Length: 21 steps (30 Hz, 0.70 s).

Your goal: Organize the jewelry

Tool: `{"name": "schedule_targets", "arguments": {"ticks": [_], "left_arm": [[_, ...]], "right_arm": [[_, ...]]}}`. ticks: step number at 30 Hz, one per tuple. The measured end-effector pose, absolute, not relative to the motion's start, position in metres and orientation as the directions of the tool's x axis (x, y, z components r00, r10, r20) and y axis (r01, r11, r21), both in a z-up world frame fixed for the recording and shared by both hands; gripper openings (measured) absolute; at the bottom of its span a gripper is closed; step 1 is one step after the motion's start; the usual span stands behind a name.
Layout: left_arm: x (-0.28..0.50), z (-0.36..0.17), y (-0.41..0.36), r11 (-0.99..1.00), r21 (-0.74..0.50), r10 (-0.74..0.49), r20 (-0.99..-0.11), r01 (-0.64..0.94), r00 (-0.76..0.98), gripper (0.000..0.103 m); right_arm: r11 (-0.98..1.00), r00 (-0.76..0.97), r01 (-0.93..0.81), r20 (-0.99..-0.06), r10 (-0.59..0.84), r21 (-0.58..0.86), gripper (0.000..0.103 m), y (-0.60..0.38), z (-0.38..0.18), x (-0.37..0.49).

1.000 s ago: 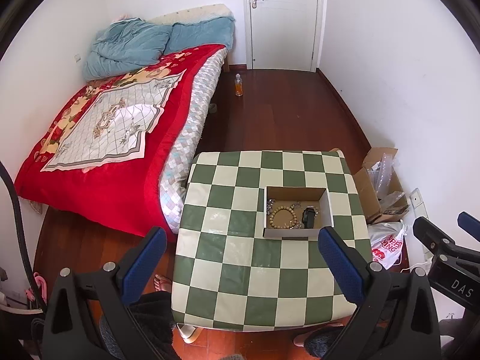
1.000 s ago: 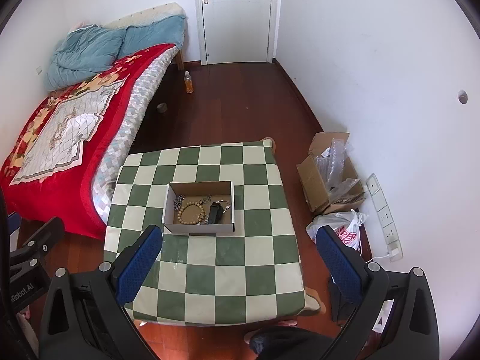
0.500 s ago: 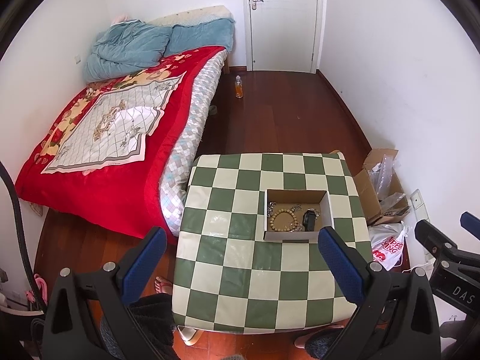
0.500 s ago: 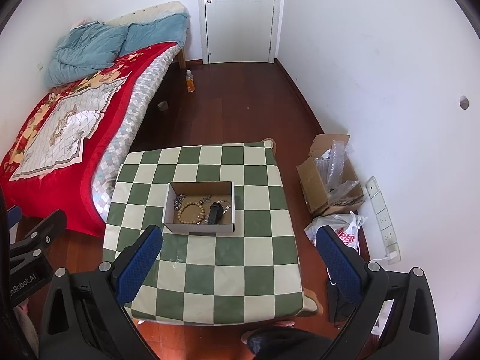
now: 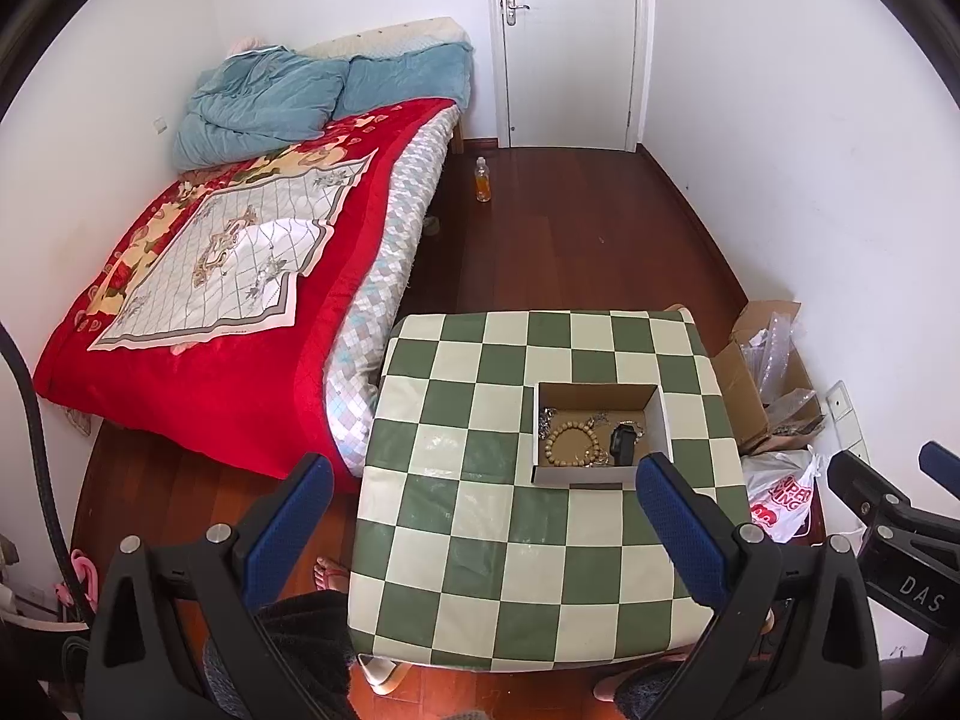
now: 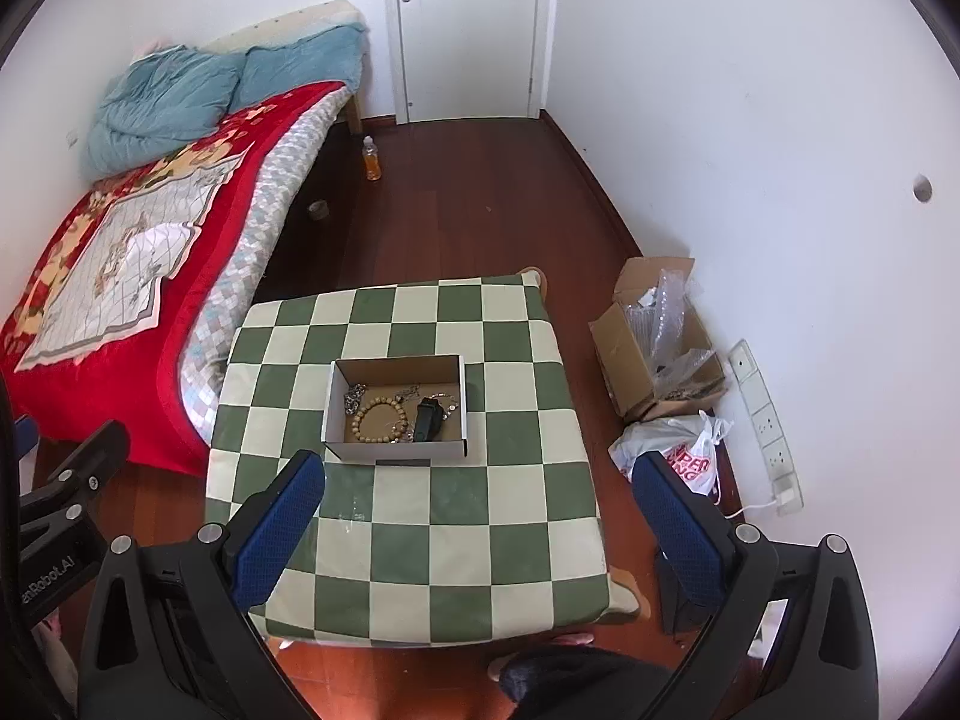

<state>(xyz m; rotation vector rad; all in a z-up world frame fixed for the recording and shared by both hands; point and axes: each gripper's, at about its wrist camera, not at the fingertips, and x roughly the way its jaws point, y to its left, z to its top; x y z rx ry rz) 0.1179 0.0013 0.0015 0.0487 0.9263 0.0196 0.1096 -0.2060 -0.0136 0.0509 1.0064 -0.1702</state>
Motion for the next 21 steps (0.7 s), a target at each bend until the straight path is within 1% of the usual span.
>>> {"name": "schedule_targets", "arguments": {"ticks": [21], "left_arm": [[0.1168,0.0036,0.0085,0.998,0.056,0.05,-0.792,-0.009,0.609,0.103]], "right_arm": [[0.985,0.531,0.168,-0.838,-0.122,-0.037,0.103,-0.2051,-0.0102,0.1051]]}}
